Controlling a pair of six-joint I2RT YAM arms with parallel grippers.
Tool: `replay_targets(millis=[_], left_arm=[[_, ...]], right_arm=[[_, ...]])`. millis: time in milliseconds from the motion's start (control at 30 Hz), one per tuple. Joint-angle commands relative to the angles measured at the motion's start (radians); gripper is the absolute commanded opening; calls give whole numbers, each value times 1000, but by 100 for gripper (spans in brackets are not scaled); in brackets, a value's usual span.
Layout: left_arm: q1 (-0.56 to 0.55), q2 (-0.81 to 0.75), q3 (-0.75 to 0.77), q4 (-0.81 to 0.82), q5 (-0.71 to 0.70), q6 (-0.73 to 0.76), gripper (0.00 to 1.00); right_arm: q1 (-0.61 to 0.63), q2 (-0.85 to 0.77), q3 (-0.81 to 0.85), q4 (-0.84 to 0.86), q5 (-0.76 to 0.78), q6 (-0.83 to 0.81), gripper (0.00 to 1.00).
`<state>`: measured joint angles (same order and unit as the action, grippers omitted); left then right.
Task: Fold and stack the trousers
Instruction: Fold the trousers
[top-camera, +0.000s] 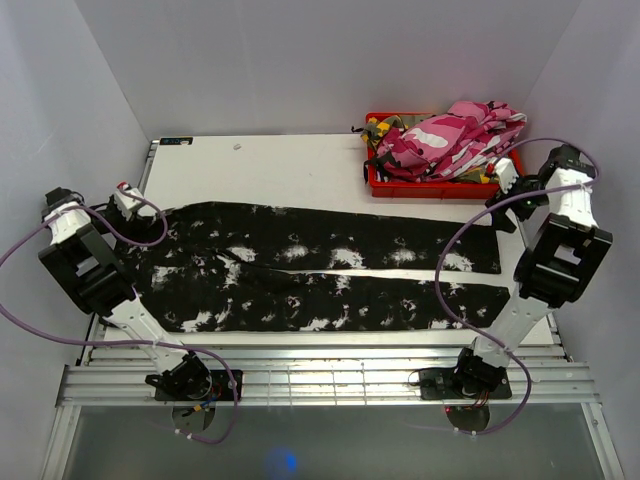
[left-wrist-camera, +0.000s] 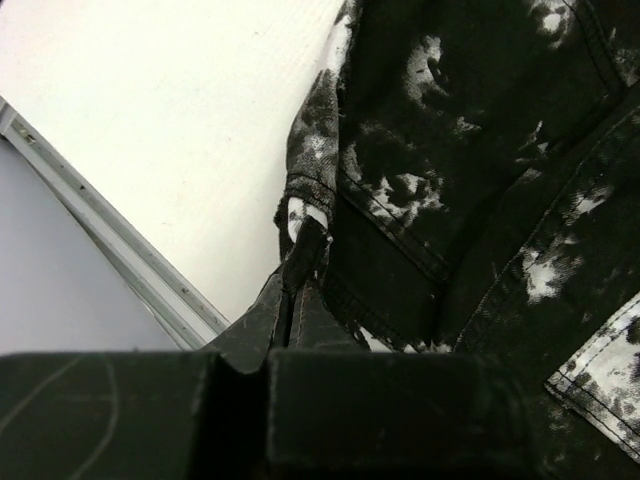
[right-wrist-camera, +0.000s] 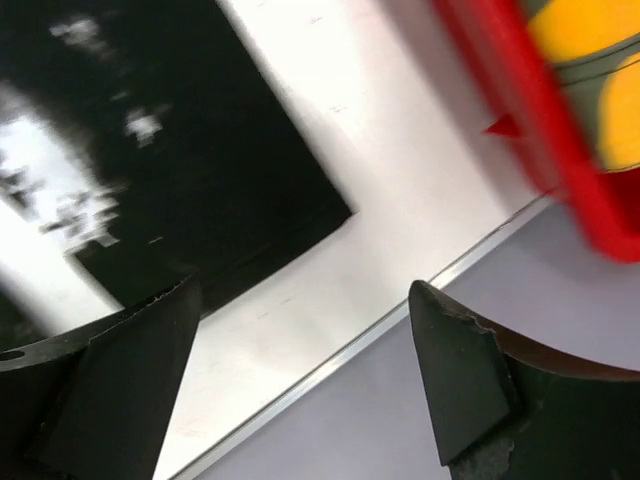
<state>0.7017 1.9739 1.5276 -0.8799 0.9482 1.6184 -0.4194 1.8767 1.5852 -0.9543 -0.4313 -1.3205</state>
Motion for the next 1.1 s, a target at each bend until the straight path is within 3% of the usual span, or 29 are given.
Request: replay_targets(millis=[0,133,433,700,800,833,900,933,1067], left_arm=[[-16,13,28,-21,-8,26,0],[-24,20,26,-16,-12,17,0],[-31,51,55,-11,-20,-26,0],[-31,72,88,-16,-22,-57,0],[-31,82,106,-36,-22,-61,0],[-31,83,115,-47,-23,-63,0],[-31,83,121,-60,-22,-68,0],[-31,82,124,-62,-22,-75,0],[-28,77,169,-56,-8,-127,0]], right_arm=[[10,125,108,-17,-55,58,90],[30,202,160,-6,-67,55,90],[74,278,72,166,-17,23,91],[93,331,19,124,66,-62,83],[100,328,-24,101,110,-103,53],[100,309,-51,101,118,-112,36],[100,279,-68,103,114,-125,12],[99,239,-73,103,108,-123,8],[85,127,-53,109,51,-94,8]])
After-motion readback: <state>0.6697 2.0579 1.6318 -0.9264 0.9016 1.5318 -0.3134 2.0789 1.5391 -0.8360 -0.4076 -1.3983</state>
